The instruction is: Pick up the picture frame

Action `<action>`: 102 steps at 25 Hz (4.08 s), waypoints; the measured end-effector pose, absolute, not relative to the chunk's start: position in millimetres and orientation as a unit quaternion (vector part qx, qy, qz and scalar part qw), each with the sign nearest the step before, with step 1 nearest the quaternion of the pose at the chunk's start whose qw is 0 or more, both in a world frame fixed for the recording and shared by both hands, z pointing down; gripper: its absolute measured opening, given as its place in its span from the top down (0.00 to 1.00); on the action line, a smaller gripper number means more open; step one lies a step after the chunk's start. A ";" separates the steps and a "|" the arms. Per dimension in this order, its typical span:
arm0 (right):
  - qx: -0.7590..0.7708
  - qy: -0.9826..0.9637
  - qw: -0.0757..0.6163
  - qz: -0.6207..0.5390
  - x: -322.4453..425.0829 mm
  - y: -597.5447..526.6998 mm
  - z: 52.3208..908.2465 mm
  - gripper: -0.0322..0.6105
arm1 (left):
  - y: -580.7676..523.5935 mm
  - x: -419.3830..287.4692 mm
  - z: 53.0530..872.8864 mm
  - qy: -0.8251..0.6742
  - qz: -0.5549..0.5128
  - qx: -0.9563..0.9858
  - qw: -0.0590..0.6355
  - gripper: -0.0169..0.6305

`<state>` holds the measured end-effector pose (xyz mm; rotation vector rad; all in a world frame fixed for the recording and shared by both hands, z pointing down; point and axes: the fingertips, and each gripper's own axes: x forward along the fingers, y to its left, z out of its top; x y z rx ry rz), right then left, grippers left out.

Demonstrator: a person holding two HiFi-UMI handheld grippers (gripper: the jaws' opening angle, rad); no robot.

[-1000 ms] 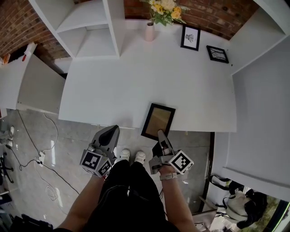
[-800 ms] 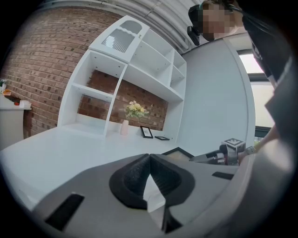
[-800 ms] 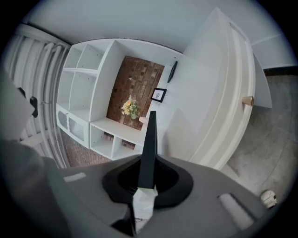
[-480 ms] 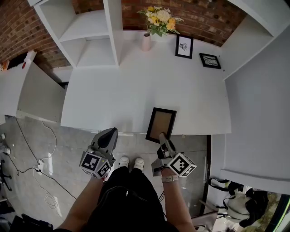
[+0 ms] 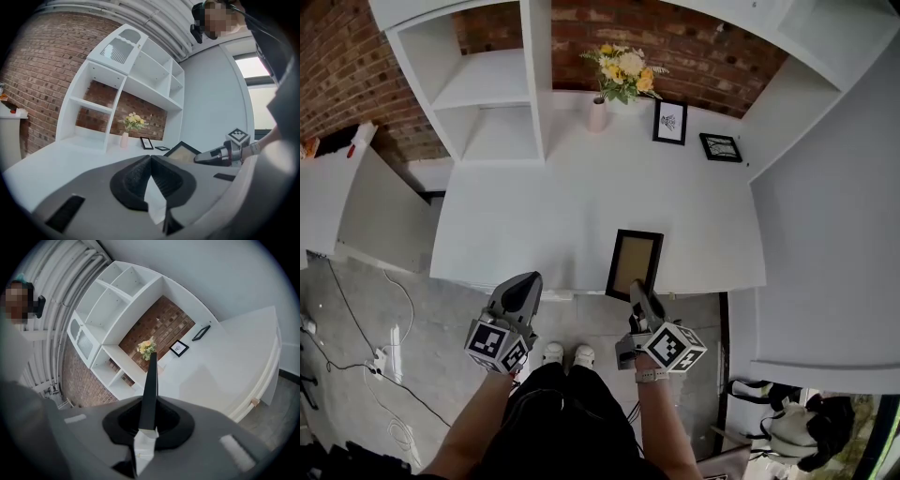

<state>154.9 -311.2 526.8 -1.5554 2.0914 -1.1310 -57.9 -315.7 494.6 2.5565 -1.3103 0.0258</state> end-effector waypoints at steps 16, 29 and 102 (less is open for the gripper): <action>-0.557 0.746 0.127 -0.343 159.8 -320.2 490.0 0.89 | -332.1 -59.5 462.8 -0.447 -0.019 0.888 0.108 0.97; -0.566 0.758 0.109 -0.306 163.8 -327.9 467.1 0.89 | -349.8 -75.5 446.5 -0.460 -0.027 0.883 0.093 0.97; -0.606 0.787 0.039 -0.113 166.5 -362.0 396.4 0.90 | -391.3 -72.0 389.5 -0.459 -0.068 0.885 0.041 0.97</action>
